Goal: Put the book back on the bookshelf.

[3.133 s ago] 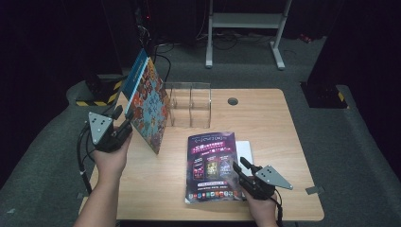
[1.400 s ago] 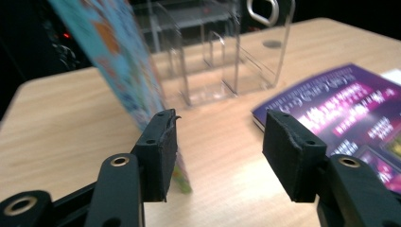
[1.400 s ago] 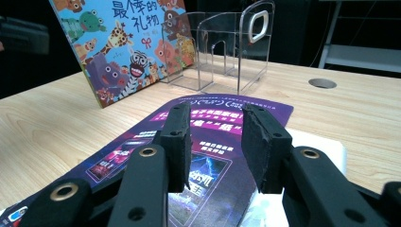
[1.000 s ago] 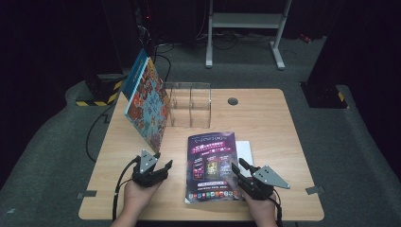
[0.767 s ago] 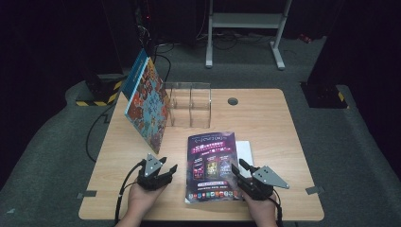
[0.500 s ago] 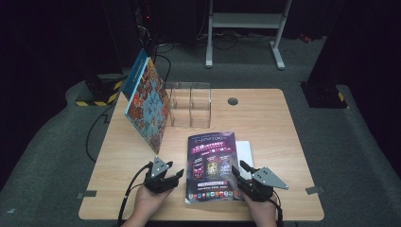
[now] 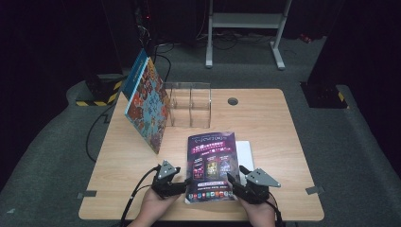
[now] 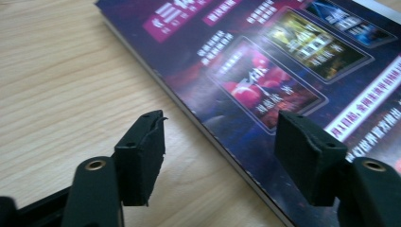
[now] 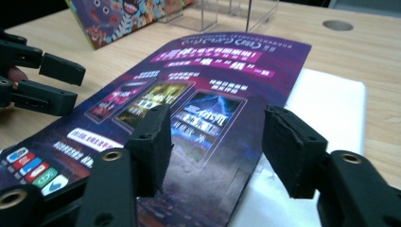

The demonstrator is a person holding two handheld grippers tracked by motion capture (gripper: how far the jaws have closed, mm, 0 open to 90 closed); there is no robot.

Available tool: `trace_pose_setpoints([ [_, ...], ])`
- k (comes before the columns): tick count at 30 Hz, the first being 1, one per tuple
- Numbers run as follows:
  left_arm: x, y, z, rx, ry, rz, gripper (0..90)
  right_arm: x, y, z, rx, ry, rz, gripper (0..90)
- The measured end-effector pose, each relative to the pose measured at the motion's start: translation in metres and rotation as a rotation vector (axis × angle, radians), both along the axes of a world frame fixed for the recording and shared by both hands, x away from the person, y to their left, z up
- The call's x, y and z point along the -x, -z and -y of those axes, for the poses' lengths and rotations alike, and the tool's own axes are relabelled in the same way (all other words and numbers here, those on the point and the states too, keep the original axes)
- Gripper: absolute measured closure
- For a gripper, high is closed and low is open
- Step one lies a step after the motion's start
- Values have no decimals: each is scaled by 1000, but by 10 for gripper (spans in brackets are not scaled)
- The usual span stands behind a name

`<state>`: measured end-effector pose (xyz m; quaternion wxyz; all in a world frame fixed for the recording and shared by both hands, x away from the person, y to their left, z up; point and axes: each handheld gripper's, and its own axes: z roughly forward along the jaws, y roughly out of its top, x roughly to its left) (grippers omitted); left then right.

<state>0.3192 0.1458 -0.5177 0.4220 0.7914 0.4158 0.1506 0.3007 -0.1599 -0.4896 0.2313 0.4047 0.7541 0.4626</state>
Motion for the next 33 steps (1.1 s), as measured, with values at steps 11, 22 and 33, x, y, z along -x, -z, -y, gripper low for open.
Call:
trace_pose_setpoints([
  [11,-6,1,7,-213,-75,48,400,3,4,6,6,32,-50,397],
  [22,-10,4,5,-190,-70,5,415,2,6,8,8,40,-67,389],
  [33,-20,4,19,-166,-51,-14,424,-2,4,18,-8,90,-81,341],
])
